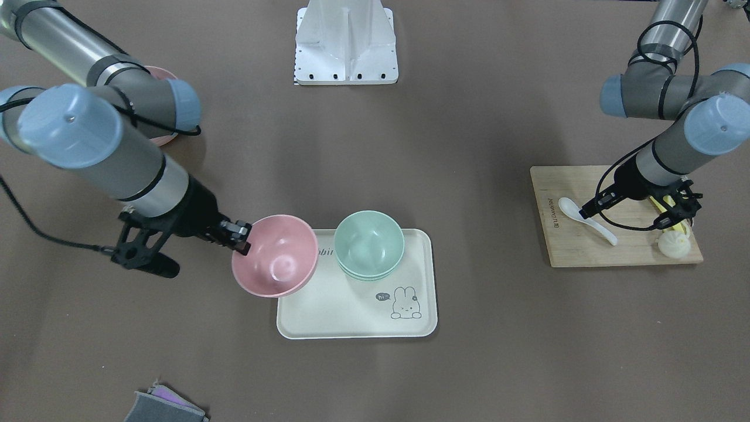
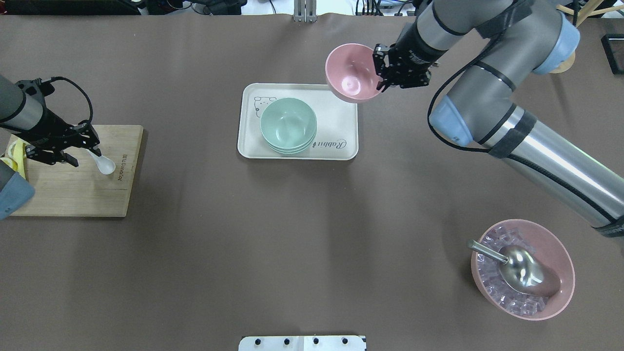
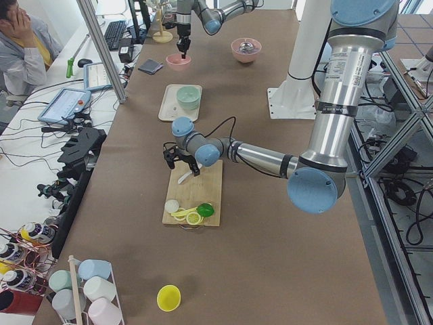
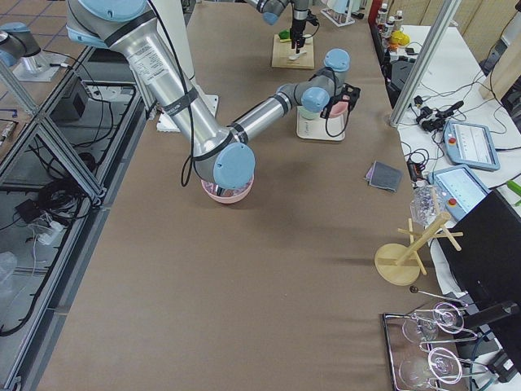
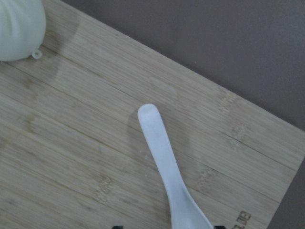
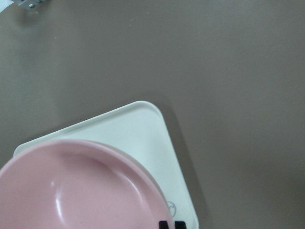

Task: Stack pink bowl on green and place spoon
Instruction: 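Lift the pink bowl toward the tray while the left gripper grasps the white spoon, then lower the pink bowl into the mint-green bowl and open the right gripper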

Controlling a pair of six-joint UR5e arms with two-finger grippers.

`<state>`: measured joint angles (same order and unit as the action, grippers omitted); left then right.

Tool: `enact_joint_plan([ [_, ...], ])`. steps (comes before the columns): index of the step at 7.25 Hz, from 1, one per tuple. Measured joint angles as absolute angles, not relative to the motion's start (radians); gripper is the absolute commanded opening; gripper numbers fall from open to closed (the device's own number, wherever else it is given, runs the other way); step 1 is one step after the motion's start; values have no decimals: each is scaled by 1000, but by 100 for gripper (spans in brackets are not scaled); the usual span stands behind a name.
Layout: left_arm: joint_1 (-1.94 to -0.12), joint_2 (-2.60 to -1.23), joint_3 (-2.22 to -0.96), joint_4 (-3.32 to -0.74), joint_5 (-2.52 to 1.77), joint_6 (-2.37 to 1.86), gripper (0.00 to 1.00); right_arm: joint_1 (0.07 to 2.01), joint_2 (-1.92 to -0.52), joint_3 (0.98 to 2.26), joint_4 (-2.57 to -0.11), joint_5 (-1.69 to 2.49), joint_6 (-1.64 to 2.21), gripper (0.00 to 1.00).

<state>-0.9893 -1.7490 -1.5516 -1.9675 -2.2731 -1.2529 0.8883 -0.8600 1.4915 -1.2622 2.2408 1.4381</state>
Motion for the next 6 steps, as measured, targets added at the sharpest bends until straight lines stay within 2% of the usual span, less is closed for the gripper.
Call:
enact_joint_plan([
  [2, -989, -1768, -1516, -1969, -2271, -1253, 44, 804, -782, 1504, -1309, 2160, 1522, 0],
  [5, -989, -1782, -1491, -1971, -2267, -1253, 38, 731, -740, 1504, -1357, 2089, 1542, 0],
  [6, -989, -1784, -1486, -1971, -2266, -1253, 30, 718, -737, 1503, -1358, 2076, 1543, 0],
])
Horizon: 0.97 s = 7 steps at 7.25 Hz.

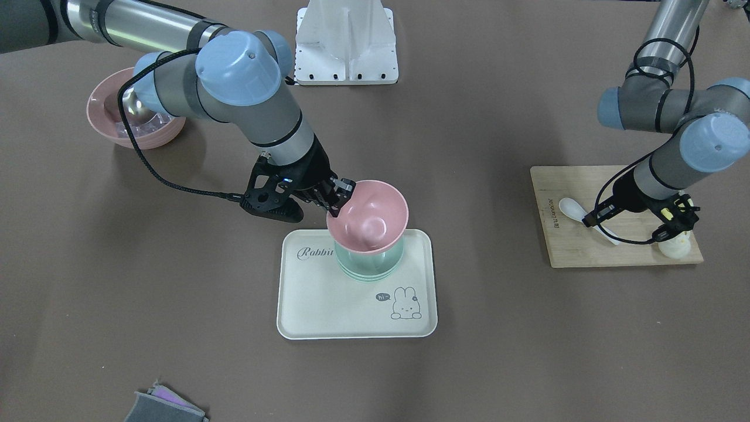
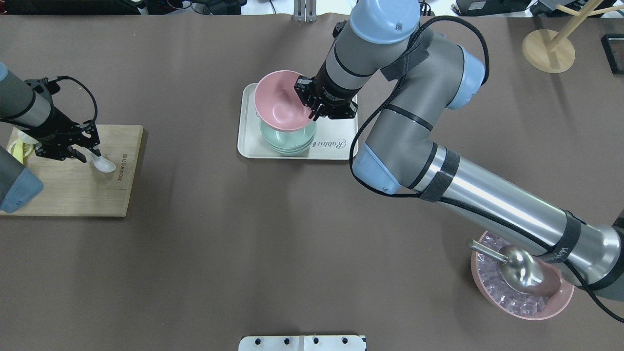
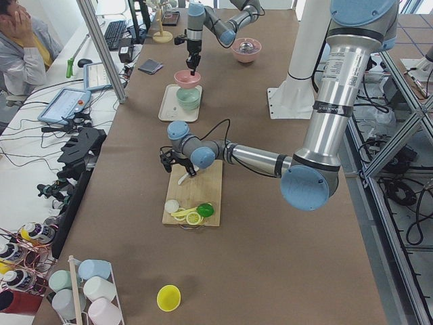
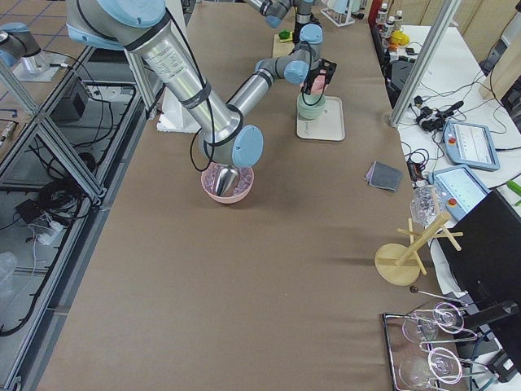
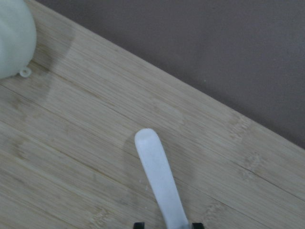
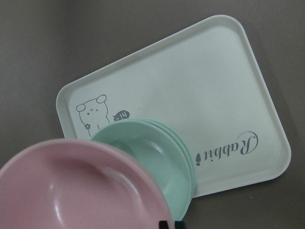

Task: Stack pink bowl on green and place spoon
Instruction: 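Lower the pink bowl into the mint-green bowl and open the right gripper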

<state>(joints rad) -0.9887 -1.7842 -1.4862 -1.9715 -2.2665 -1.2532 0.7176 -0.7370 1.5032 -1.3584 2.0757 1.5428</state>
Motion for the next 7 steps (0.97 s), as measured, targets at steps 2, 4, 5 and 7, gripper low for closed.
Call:
enact_joint_plan([
  [2, -988, -1786, -1480, -1972, -2267, -1253, 0, 710, -729, 1500, -1360, 2069, 1543, 0],
  [4, -988, -1787, -1480, -1972, -2268, -1254, 0, 709, -723, 1493, -1362, 2066, 1541, 0],
  [5, -988, -1789, -1482, -1972, -2269, -1255, 0, 709, -722, 1486, -1362, 2060, 1537, 0],
  [7, -989, -1795, -1486, -1971, -2272, -1257, 0, 709, -721, 1461, -1359, 2043, 1528, 0],
])
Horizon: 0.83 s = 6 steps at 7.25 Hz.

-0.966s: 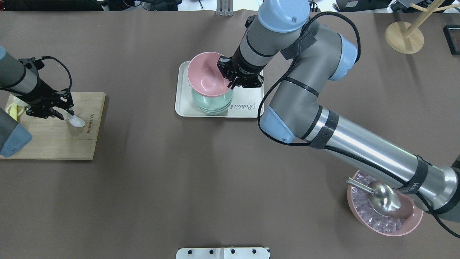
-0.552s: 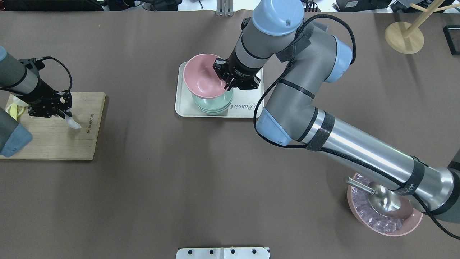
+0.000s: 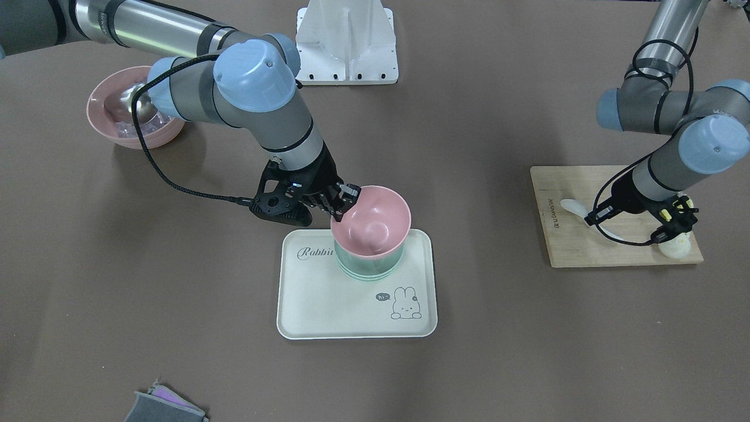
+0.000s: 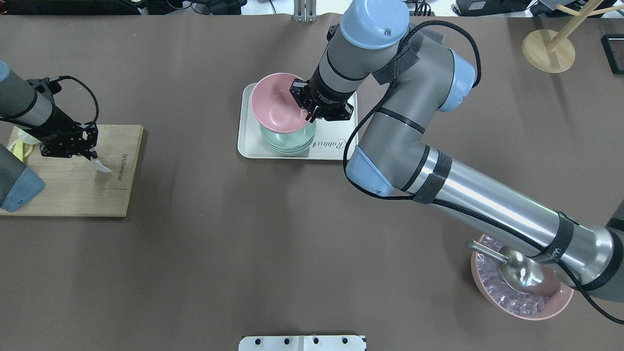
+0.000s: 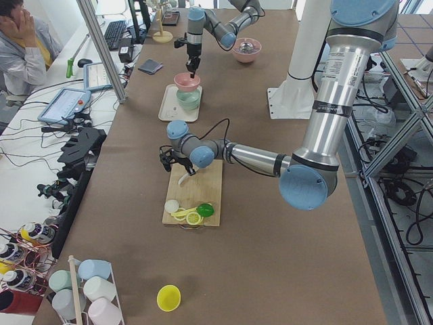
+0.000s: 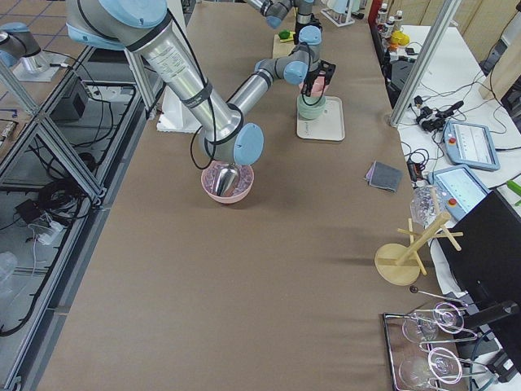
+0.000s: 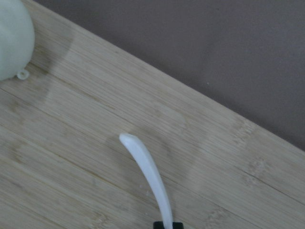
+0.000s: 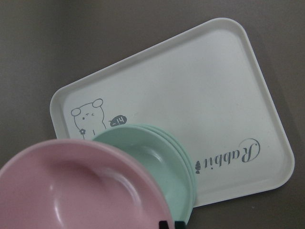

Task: Stack pink bowl on green and place spoon
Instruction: 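Lower the pink bowl into the mint-green bowl and open the right gripper, then carry the white spoon into the pink bowl while the right gripper withdraws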

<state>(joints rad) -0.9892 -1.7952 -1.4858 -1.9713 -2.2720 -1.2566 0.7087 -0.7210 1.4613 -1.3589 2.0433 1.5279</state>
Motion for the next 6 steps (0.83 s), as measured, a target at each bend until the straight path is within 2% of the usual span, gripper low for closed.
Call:
enact_joint_plan([
  [2, -989, -1805, -1491, -1971, -2277, -1259, 0, 709, -719, 1433, -1355, 2033, 1514, 0],
  [3, -989, -1807, -1497, -1970, -2278, -1261, 0, 708, -710, 1418, -1353, 2026, 1507, 99],
  [6, -989, -1890, -1519, -1961, -2297, -1392, 0, 671, -698, 1390, -1308, 1980, 1503, 100],
])
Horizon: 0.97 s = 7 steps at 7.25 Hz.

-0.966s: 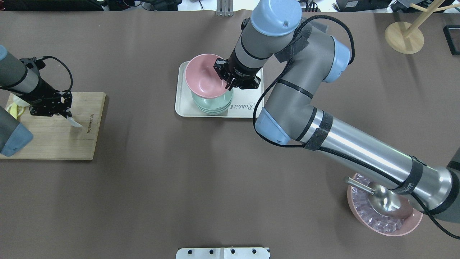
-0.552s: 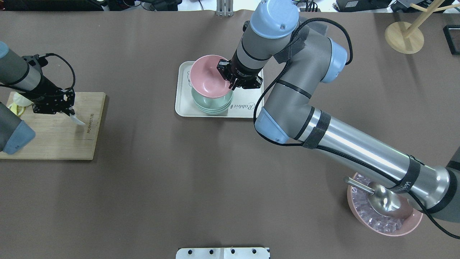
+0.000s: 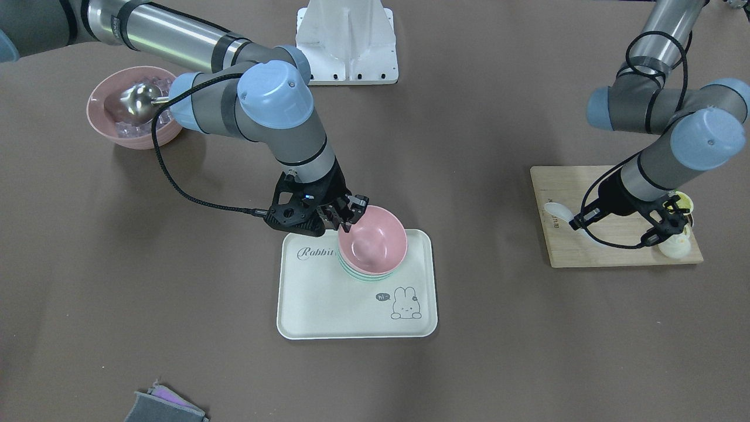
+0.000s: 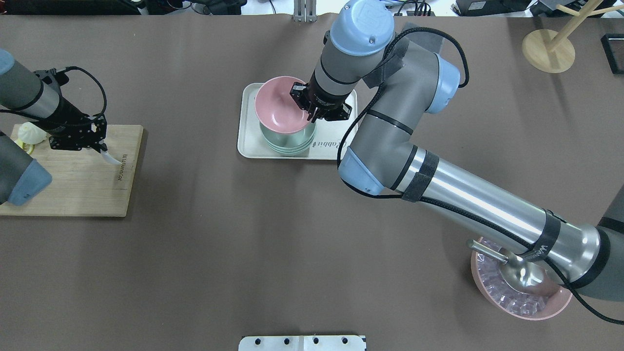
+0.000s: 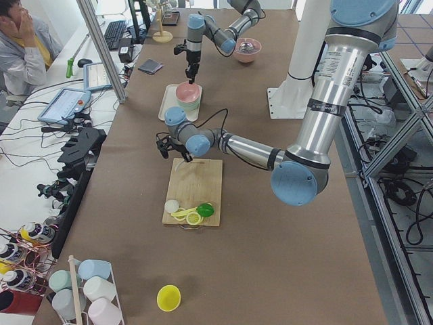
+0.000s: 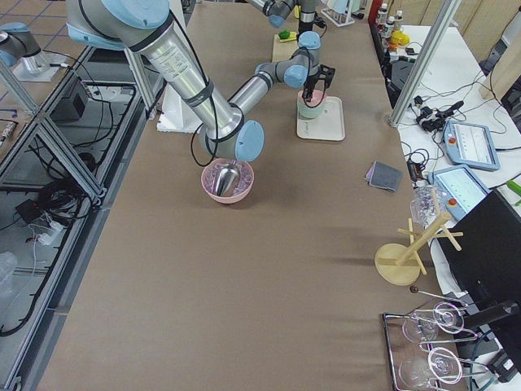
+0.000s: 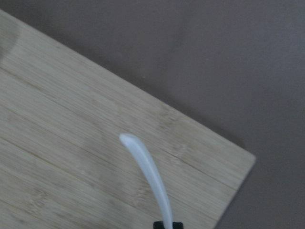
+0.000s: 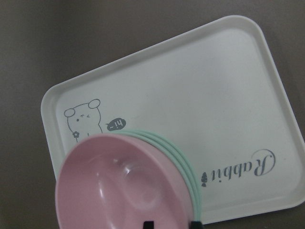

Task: Stack pink bowl on green and place spoon
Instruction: 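Carry the white spoon into the pink bowl while the right gripper withdraws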

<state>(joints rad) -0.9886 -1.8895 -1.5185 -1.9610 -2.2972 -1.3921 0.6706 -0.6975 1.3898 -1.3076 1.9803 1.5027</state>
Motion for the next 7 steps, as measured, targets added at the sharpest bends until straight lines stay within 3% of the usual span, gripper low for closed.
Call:
enact_joint_plan([
  [2, -964, -2027, -1513, -1959, -2331, -1574, 0, 688, -733, 1423, -1281, 2002, 1496, 100],
  [5, -915, -2218, -1473, -1961, -2325, -1742, 0, 881, -962, 1582, -1285, 2229, 1296, 100],
  [7, -842, -2330, -1407, -1971, -2224, -1807, 0, 983, -1065, 1622, -1286, 2328, 1166, 100],
])
